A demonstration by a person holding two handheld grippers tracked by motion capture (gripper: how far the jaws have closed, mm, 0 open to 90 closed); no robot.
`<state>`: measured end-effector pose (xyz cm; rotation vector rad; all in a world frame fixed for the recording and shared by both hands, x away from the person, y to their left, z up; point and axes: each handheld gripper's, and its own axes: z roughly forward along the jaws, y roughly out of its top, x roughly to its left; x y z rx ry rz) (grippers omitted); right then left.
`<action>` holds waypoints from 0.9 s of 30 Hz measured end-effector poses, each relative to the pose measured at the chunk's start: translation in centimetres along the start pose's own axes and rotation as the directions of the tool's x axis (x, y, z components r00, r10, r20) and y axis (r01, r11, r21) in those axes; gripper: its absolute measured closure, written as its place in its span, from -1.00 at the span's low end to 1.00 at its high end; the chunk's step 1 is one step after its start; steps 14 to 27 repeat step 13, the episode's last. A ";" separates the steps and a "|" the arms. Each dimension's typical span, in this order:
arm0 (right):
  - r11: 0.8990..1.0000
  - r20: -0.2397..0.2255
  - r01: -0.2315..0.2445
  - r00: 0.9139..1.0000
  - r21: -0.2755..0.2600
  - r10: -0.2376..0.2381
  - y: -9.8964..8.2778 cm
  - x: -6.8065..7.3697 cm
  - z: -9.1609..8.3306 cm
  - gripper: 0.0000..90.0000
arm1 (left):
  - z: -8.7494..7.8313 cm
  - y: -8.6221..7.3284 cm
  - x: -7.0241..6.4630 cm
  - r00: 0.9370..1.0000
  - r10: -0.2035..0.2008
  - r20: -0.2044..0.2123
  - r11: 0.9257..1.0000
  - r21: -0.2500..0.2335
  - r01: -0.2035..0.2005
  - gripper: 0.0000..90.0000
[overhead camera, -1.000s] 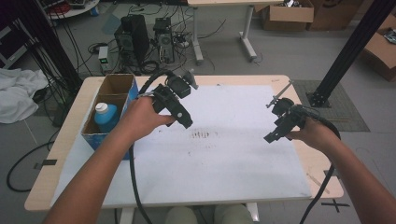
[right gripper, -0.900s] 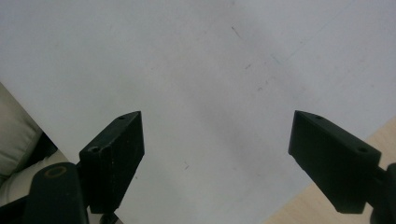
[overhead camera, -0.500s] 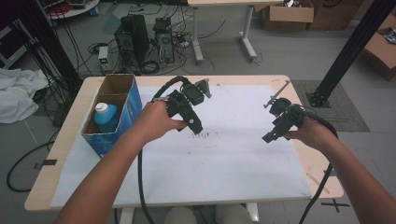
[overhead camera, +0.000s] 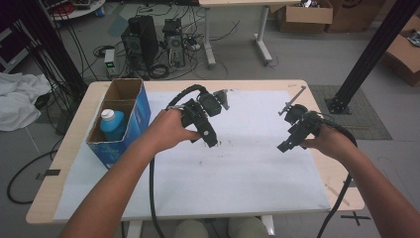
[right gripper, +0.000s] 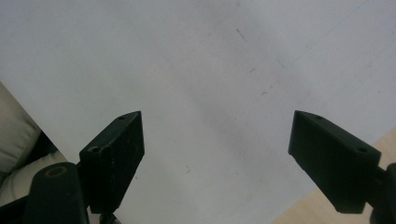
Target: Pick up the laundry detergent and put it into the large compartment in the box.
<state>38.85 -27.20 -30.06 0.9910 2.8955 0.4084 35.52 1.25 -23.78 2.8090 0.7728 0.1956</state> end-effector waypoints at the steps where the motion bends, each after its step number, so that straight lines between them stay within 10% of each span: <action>1: 1.000 -0.002 -0.008 1.000 0.001 0.008 0.0 0.0 0.0 -0.59 | 0.0 0.1 -0.1 1.000 0.004 0.000 1.000 0.006 -0.004 -0.55; 27: 1.000 -0.004 -0.005 1.000 0.002 0.005 -0.1 0.0 0.0 -0.59 | 0.1 0.1 -0.2 1.000 0.001 0.000 1.000 0.009 -0.001 -0.55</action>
